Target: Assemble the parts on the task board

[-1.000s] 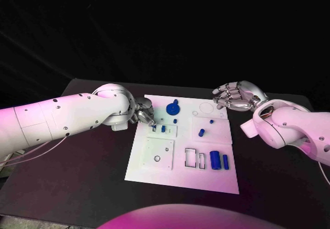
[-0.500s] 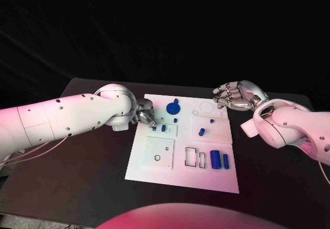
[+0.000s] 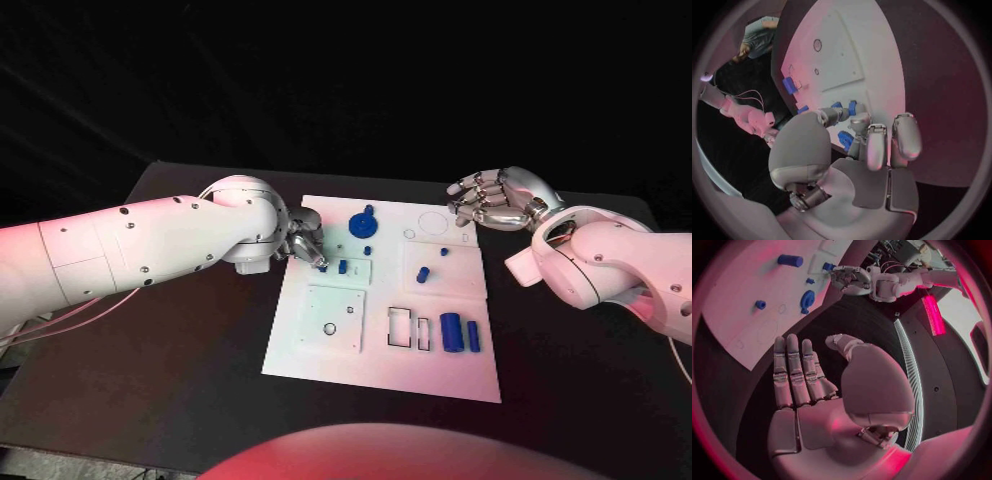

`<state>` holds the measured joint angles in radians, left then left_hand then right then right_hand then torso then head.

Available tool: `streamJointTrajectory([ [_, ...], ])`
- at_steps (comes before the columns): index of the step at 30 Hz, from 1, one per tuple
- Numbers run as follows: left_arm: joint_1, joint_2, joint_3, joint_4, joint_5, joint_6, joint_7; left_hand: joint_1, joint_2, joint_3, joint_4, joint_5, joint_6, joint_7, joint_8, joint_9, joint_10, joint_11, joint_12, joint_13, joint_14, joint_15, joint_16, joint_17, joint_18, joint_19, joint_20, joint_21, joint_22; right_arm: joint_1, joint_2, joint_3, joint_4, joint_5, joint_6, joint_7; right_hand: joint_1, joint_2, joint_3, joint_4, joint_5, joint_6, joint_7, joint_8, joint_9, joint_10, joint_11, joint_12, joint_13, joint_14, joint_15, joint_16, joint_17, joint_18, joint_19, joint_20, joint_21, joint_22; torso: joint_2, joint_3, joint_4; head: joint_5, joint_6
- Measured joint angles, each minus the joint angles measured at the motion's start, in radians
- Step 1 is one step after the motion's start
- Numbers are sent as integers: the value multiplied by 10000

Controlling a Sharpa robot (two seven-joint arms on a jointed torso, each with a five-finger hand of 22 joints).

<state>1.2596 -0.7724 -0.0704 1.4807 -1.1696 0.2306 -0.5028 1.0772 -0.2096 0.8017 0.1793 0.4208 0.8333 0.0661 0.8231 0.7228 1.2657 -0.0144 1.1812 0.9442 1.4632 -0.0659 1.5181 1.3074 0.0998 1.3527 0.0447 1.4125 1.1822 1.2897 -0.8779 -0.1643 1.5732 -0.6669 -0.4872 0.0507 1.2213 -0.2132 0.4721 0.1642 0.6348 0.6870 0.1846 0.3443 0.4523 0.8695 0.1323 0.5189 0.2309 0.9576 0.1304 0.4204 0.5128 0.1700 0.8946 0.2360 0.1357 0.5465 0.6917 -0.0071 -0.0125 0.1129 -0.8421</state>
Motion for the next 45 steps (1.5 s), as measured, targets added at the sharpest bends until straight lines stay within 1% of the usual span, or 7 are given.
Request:
streamJointTrajectory([
  [5, -1, -7, 0, 0, -9, 47, -26, -46, -46, 0, 0, 13, 8, -7, 0, 0, 18, -18, 1, 1, 0, 0, 0, 0, -1, 0, 0, 0, 0, 0, -3, 0, 0, 0, 0, 3, 0, 0, 0, 0, 0, -2, 0, 0, 0, 0, 0, 57, -13, 0, 0, 0, -10, 0, 0, 0, 0, -15, 0, 3, -1, 2, -9],
  [24, 3, 3, 3, -7, -26, 102, -47, -34, -34, 0, 0, 48, 14, -9, 40, -1, 16, -16, 1, 48, 0, 1, -1, 0, 0, 36, -37, 38, 20, -2, -1, 0, -2, 0, -1, 7, 0, 0, -19, 19, 0, -5, 41, 41, -12, -52, 18, 57, -30, 0, 0, 0, -9, 0, 0, 0, 0, -33, 0, 2, -1, -5, -33],
  [39, 10, 50, -11, -65, 33, 101, -28, -316, 184, 97, 96, 51, -7, -3, 153, 128, 53, -52, 38, 57, 37, -36, -1, 0, 0, 36, -36, 38, 32, -2, -3, 0, -4, -5, -18, -2, 0, 0, -28, 28, 0, 10, 24, 40, -11, -47, 23, 57, -47, 0, 0, 0, -18, 0, 0, 0, 0, -49, 2, 6, -4, -47, -91],
  [40, 11, 52, -13, -70, 45, 101, -27, -423, 186, 114, 111, 51, -22, -24, 199, 150, 53, -52, 38, 57, 37, -36, -1, 0, -50, 36, -37, 38, 42, -2, -3, 0, -5, -6, -20, -5, 0, 0, -28, 28, 0, 10, 24, 40, -11, -46, 24, 57, -47, 0, 0, 0, -18, 1, 0, 0, 0, -49, 4, 6, -4, -48, -92],
  [41, 10, 56, -20, -76, 64, 101, -27, -483, 158, 423, -173, 44, -32, -41, 209, 173, 53, -52, 38, 57, 37, -36, -1, 0, -136, 36, -37, 38, 43, -2, -3, 0, -7, -7, -23, -10, 0, 0, -28, 28, 0, 10, 24, 40, -18, -45, 25, 57, -55, 0, 0, 0, -18, 0, 0, 0, -30, -57, 5, 6, -4, -48, -93],
  [42, 9, 58, -26, -85, 75, 101, -27, -591, 144, 621, -371, 25, -26, -48, 210, 192, 54, -53, 38, 63, 37, -36, -1, 0, -160, 36, -37, 38, 42, -2, -2, 0, -9, -7, -24, -12, 0, 0, -28, 28, 0, 10, 23, 40, -23, -43, 27, 57, -56, 0, 0, 0, -18, 1, 0, 0, -34, -59, 5, 7, -4, -49, -93],
  [45, 7, 61, -26, -111, 105, 101, -28, -803, 143, 621, -371, -71, -55, -94, 210, 245, 94, -93, 37, 63, 36, -36, -1, 0, -160, 36, -36, 38, 42, -2, -1, 0, -18, -9, -29, -19, 0, 0, -28, 28, 0, 10, 22, 40, -23, -41, 29, 93, -56, 0, 0, 0, -17, 0, 37, 36, -34, -58, 5, 9, -4, -53, -99],
])
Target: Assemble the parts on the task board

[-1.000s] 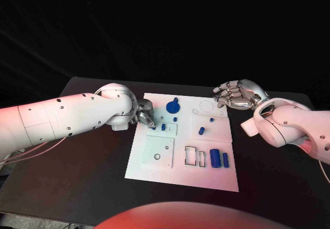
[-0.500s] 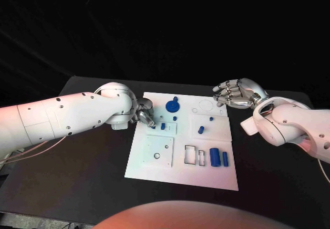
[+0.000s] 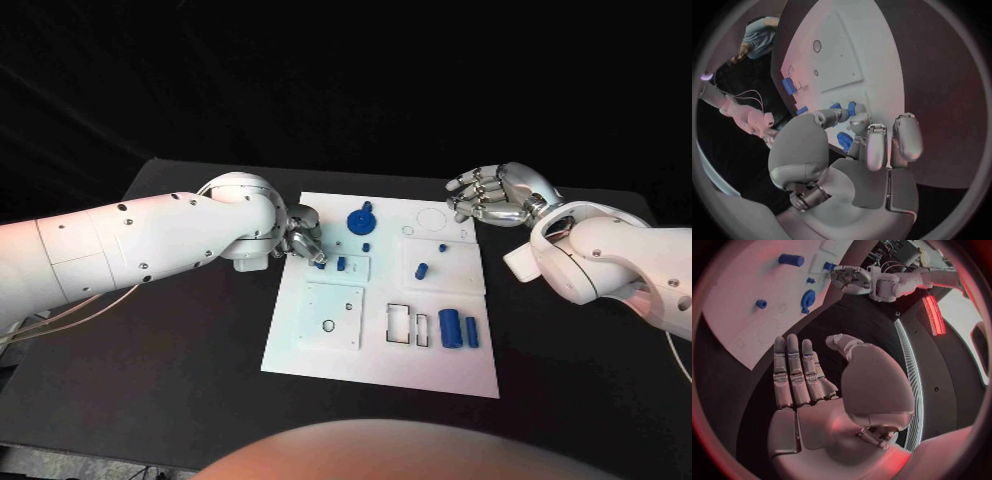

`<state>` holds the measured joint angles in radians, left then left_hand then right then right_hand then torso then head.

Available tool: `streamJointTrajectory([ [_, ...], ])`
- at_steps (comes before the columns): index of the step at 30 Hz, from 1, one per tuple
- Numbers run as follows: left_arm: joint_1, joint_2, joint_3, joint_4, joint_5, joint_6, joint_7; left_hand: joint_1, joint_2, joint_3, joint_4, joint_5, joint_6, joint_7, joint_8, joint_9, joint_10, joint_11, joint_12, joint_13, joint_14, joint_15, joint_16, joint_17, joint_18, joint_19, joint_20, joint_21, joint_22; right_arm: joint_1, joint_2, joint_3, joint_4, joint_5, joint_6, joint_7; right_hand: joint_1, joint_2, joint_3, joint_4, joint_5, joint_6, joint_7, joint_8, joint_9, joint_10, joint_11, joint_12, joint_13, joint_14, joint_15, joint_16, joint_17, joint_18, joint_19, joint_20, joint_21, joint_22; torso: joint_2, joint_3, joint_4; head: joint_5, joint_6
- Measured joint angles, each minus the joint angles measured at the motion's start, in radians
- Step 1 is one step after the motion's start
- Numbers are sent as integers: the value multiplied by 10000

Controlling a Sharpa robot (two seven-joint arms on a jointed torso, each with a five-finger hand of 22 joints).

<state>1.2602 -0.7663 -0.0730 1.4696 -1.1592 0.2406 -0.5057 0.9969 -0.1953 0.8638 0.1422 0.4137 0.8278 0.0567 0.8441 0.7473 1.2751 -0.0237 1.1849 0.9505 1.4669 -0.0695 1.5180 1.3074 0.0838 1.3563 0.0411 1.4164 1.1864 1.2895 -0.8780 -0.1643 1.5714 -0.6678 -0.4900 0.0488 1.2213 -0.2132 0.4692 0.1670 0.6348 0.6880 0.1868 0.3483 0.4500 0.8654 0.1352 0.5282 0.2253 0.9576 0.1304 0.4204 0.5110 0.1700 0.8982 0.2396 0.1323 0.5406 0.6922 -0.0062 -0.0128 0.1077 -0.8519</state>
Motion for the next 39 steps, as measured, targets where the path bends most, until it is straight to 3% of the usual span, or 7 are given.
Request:
streamJointTrajectory([
  [8, -3, 10, -3, -40, 68, -1, -15, -294, -24, 3, -3, -71, -1, -37, 25, 38, 31, -32, 38, 8, 0, 0, 0, 0, 1, 0, 0, 0, -1, 0, 0, 0, -19, -4, -12, -10, 0, 0, 0, 0, 0, -13, -16, 0, 1, 11, 11, 0, -12, 0, 0, 0, -10, -1, 0, 0, 1, -12, -3, -2, -3, -15, -12],
  [9, -3, 12, -4, -43, 74, -1, -15, -375, -58, 385, -385, -96, -1, -37, 28, 37, 31, -31, 38, 8, -5, -5, 0, 0, 1, 0, 0, 0, -1, 0, 0, 0, -21, -4, -13, -10, 0, 0, 0, 0, 0, -14, -17, 0, 1, 12, 11, 0, -12, 0, 0, 0, -10, 0, 0, 0, 1, -13, -4, -2, -3, -15, -12],
  [22, -3, 43, -4, -105, 142, 12, -19, -620, -10, 341, -460, -118, 0, -36, 57, 33, 30, -31, 78, 62, 2, -73, 0, 0, 1, 35, -35, 0, -2, -1, 8, 0, -24, -7, -24, -18, -40, 40, -28, 29, 0, -18, -22, 0, -14, -12, -12, 0, -31, -37, 37, 0, -9, 1, 0, 0, 2, -29, -8, -5, 0, -24, -8],
  [26, -1, 46, -2, -125, 158, 26, -15, -720, -114, 245, -555, -155, 29, -64, 58, 28, 30, -31, 79, 63, 2, -73, 0, 0, 1, 35, -35, 0, -2, -1, 8, 0, -23, -7, -27, -20, -40, 40, -28, 28, 0, -20, -24, -1, -14, -11, -11, -1, -31, -37, 37, 0, -19, 0, 0, 0, 2, -29, -8, -5, 1, -24, -7],
  [39, -2, 90, -2, -189, 185, 51, -7, -971, -182, -467, -95, -188, 89, -126, -27, -13, 31, -32, 78, 62, 2, -73, 0, 0, 1, 34, -34, -1, -3, -1, 7, 0, -20, -8, -38, -23, -40, 40, -28, 29, 0, -6, -2, 0, -13, -9, -9, -1, -31, -36, 37, 0, -19, 0, 0, 0, 1, -29, -7, -5, 5, -57, -10],
])
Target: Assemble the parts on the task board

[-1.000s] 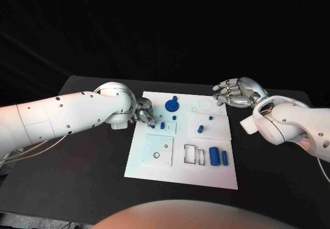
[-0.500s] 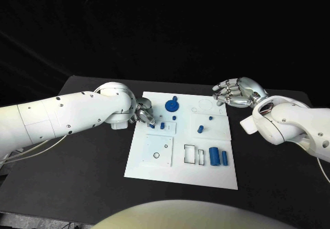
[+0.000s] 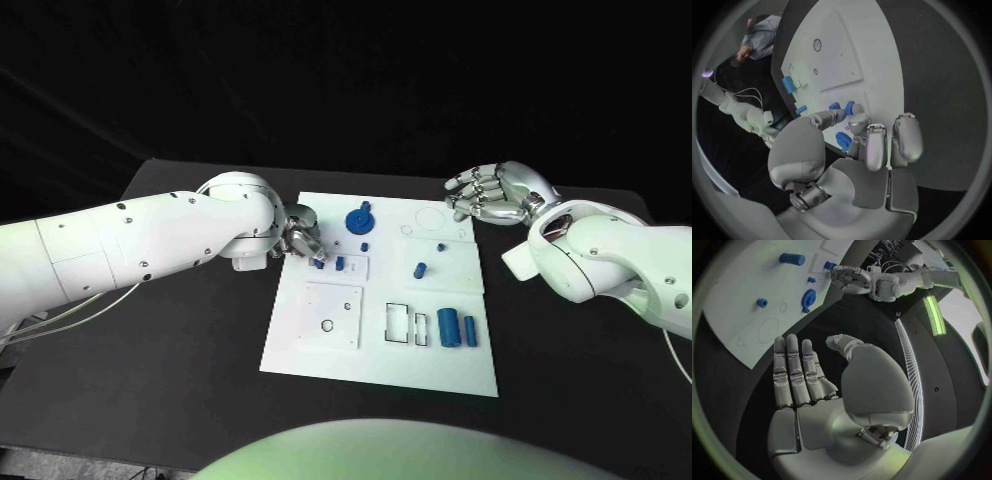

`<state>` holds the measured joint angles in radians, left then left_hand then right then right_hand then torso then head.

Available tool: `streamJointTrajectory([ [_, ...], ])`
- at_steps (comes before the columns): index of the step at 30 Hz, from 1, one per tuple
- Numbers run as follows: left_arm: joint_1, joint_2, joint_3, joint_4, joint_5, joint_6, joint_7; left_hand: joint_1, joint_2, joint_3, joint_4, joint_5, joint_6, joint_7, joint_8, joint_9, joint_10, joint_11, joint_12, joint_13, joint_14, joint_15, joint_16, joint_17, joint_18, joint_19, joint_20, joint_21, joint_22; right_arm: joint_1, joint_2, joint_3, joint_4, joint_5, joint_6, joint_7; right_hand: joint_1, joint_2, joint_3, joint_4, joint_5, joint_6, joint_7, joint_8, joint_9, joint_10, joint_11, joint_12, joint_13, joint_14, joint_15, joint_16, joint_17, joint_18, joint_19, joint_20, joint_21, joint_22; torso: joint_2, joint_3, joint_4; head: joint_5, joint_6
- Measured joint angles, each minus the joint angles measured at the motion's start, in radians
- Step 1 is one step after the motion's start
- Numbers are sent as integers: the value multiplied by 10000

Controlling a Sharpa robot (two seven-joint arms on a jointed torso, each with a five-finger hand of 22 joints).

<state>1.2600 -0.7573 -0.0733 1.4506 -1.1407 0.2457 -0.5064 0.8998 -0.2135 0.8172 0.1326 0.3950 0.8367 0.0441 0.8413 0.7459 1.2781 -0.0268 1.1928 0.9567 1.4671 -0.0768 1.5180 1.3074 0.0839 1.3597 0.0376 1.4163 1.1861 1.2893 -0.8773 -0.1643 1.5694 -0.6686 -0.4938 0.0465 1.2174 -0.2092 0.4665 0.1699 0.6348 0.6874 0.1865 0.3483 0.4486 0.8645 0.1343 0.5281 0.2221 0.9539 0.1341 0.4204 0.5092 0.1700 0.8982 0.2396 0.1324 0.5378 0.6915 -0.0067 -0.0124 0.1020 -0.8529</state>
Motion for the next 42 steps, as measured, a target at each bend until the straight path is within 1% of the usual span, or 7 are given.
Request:
streamJointTrajectory([
  [7, 0, 18, -1, -37, 8, 5, 7, 1, 1, -269, 135, 0, 19, -19, -57, -23, -1, 0, 0, 9, 0, 0, 0, 0, 0, 0, 0, -39, -1, 0, 1, 0, 0, 0, -9, -1, 0, 0, 29, 28, 0, -3, 11, 38, -8, 4, 4, 40, -22, 0, 0, 0, -9, 0, 0, 0, -36, -26, -1, -1, 0, -1, 2],
  [8, 0, 19, -1, -42, 10, 6, 8, -40, -40, -328, 194, 0, 20, -20, -57, -23, 0, 0, 0, 9, 0, 0, 0, 0, 0, 0, 0, -39, -1, 0, 1, 0, 0, 0, -10, -1, 0, 0, 29, 28, 0, -6, 14, 38, -9, 6, 6, 40, -22, 0, 0, -37, -9, 0, 0, 0, -37, -26, -1, -1, 0, -1, 4],
  [14, 0, 25, -1, -61, 18, 13, 11, -77, 0, -498, 310, 0, 23, -22, -57, -42, -1, 0, 0, 8, 0, 0, 0, 0, 1, 0, 0, -39, -1, 0, -1, 0, -1, 0, -15, -2, 0, -1, 29, 28, 0, -11, 18, 38, -18, 2, 2, 40, -37, 0, 0, -38, -20, 0, 0, 0, -36, -45, -1, 0, 0, -1, 4],
  [18, 1, 28, -1, -79, 21, 17, 12, -78, 1, -630, 385, 0, 23, -22, -95, -44, -1, 1, 0, 8, 0, 0, 0, 0, 1, 0, 0, -39, -2, -1, -3, 0, -1, 0, -18, -3, 0, -1, 29, 28, 0, -22, 28, 38, -27, -8, -8, 40, -50, -36, 36, -38, -19, 0, 0, 0, -75, -57, -1, 1, 0, -1, -5],
  [21, 1, 30, -1, -91, 23, 22, 12, -89, -11, -711, 411, 0, 23, -22, -95, -44, -1, 1, 0, 8, 0, 0, 0, 0, 0, 0, 0, -39, -2, -1, -5, 0, -1, 0, -20, -3, 0, -1, 29, 28, 0, -25, 28, 38, -27, -13, -13, 40, -49, -73, -2, -38, -30, 0, 0, 0, -75, -57, -1, 2, 0, 0, -8],
  [28, 4, 38, 5, -127, 27, 69, 12, -118, -39, -1032, 596, 0, 59, 14, -134, -66, -1, 1, 0, -18, -1, 1, 0, 0, 0, 0, 0, -39, -6, -1, -9, 0, -3, 0, -21, -8, 1, -1, 29, 28, 0, -53, 28, 37, -36, -21, -20, 82, -71, -73, -2, -38, -30, 0, 0, 0, -75, -79, -1, 1, 0, 0, -19],
  [42, 7, 47, 11, -194, 62, 113, 46, -118, -39, -1479, 897, 0, 113, 34, -176, -86, -2, 1, 0, -30, -1, 1, 0, 0, 0, -1, 0, -78, -18, -1, -10, 0, -10, 0, -21, -17, 1, -1, 29, 27, 0, -27, -7, 37, -44, -23, -20, 82, -84, -73, -2, -38, -45, 0, 0, 0, -75, -97, 1, -9, 6, 1, -14],
])
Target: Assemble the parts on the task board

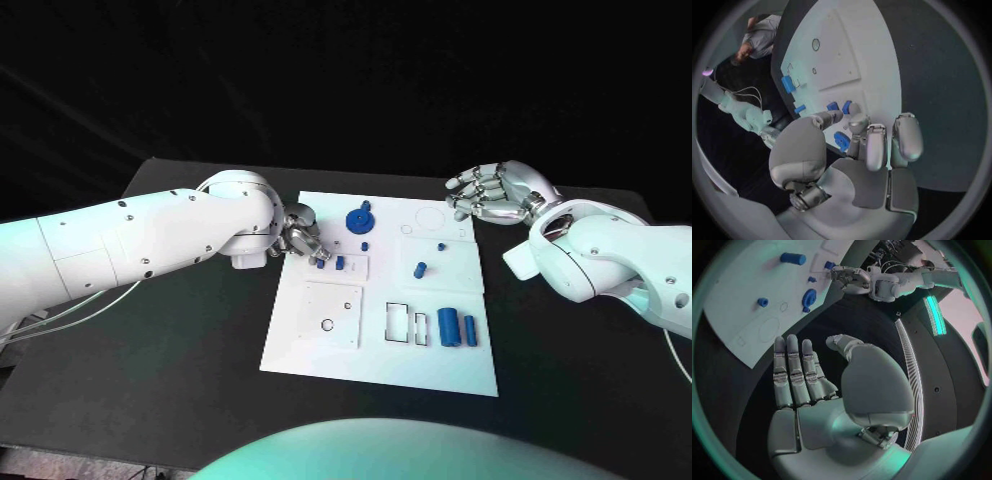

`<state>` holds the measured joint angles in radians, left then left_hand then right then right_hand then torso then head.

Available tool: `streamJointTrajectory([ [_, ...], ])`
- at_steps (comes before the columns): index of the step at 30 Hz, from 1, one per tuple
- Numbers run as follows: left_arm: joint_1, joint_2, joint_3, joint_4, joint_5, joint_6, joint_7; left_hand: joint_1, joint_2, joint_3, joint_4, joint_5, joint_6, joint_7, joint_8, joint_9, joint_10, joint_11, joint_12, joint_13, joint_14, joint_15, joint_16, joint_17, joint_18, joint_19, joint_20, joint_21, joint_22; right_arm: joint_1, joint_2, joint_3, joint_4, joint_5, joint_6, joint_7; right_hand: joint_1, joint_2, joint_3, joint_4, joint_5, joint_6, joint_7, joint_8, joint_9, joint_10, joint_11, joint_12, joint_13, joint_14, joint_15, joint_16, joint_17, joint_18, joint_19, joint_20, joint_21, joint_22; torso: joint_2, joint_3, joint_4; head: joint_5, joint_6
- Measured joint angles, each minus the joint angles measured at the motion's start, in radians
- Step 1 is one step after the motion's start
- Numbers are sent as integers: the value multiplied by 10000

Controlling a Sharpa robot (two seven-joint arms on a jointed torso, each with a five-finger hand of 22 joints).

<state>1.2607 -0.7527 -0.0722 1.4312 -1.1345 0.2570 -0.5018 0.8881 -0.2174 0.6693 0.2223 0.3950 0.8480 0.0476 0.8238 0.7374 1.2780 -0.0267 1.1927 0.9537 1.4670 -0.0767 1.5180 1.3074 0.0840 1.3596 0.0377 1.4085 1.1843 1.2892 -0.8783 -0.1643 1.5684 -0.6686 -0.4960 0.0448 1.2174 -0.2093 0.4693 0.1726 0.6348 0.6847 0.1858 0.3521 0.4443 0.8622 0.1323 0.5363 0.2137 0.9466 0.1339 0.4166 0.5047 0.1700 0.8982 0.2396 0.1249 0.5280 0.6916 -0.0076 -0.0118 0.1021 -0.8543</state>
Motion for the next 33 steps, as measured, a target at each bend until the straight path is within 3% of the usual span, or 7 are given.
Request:
streamJointTrajectory([
  [6, -17, -65, 54, 27, 3, -40, 10, 0, 0, -439, 273, 0, -3, 3, -39, 0, 0, 0, 0, -30, 0, 0, 0, 0, 0, 0, 0, 0, -27, -1, 0, 0, -5, 0, 0, -2, 0, 0, 0, 0, 0, -15, -13, 0, -2, 0, 0, 0, 1, 0, 0, 0, 0, 0, 0, 0, 0, 0, 7, -1, -6, 0, 2],
  [10, -25, -165, 216, 95, 26, -194, 35, 0, 0, -909, 524, 0, -6, 5, -75, -10, -77, 75, -84, -165, 0, 0, 0, 0, 1, 0, 0, -133, -211, -6, 0, 0, -11, -1, 1, -3, 0, 0, 0, 0, 0, -18, -13, 0, -2, 0, 0, 0, -12, 0, 0, -40, 1, 0, 0, 0, -42, -13, 6, -2, -13, -21, 9],
  [18, 24, -453, 559, 422, 241, -945, 314, -769, 334, -2170, 705, -816, -257, 120, -279, -34, -651, 173, -580, -831, -19, 29, -144, 0, 13, -498, 59, -611, -1010, -10, -2, 0, -36, -2, 1, -6, 0, 0, 0, 0, 0, -43, -19, 0, -2, -2, 0, -1, -12, -36, 36, -39, 1, 0, 0, 0, -41, -13, 1, 11, -21, -50, 25],
  [21, 36, -559, 595, 577, 298, -1351, 677, 193, 607, -2184, 702, -769, -1407, 610, -673, -206, -2672, 637, -1979, -2685, -354, 524, -1820, -72, 642, -2436, 346, -2479, -4045, -11, -3, 0, -40, -2, 1, -7, 4, 3, 0, -1, 0, -50, -16, 0, -10, -35, 3, -1, -19, -36, 36, -40, -5, 0, 0, 0, -41, -21, 0, 20, -18, -55, 46],
  [24, 37, -573, 607, 729, 302, -1795, 1228, 1300, 606, -2043, 630, -662, -2210, 1016, -990, -492, -3646, 1011, -2276, -3010, -1061, 823, -2850, -891, 865, -3276, 618, -3569, -5516, -19, -2, 0, -62, -3, 1, -7, 41, 40, 0, -1, 0, -54, -13, 38, -12, -36, 3, 36, -22, -36, 36, -39, -8, 0, 0, 0, -41, -25, 3, 20, -8, -72, 70],
  [29, -83, -315, 486, 761, 199, -2637, 2536, 3747, 389, -1292, 148, -662, -2673, 1235, -1296, -1115, -4841, 1392, -3327, -4007, -2775, 1165, -4945, -3052, 867, -3735, 910, -4741, -6445, -40, 16, 0, -111, -3, -1, -7, 107, 106, 0, -1, 0, -82, -10, 38, -28, -54, 20, 77, -62, -36, 36, -39, -23, 0, 0, 0, -78, -68, 1, 17, 28, -71, 103],
  [33, -345, 55, 369, 676, -193, -3414, 3743, 4959, 20, -996, -408, -818, -2161, 1275, -2112, -2232, -4725, 1479, -4821, -5533, -3594, 1197, -5889, -4282, 867, -3825, 1000, -5112, -6668, -77, 53, 0, -148, -3, -7, 4, 106, 106, 0, -1, 0, -59, 5, 38, -38, -55, 21, 77, -77, -35, 36, -39, -23, 0, 0, 0, -78, -79, -2, 12, 39, -119, 162],
])
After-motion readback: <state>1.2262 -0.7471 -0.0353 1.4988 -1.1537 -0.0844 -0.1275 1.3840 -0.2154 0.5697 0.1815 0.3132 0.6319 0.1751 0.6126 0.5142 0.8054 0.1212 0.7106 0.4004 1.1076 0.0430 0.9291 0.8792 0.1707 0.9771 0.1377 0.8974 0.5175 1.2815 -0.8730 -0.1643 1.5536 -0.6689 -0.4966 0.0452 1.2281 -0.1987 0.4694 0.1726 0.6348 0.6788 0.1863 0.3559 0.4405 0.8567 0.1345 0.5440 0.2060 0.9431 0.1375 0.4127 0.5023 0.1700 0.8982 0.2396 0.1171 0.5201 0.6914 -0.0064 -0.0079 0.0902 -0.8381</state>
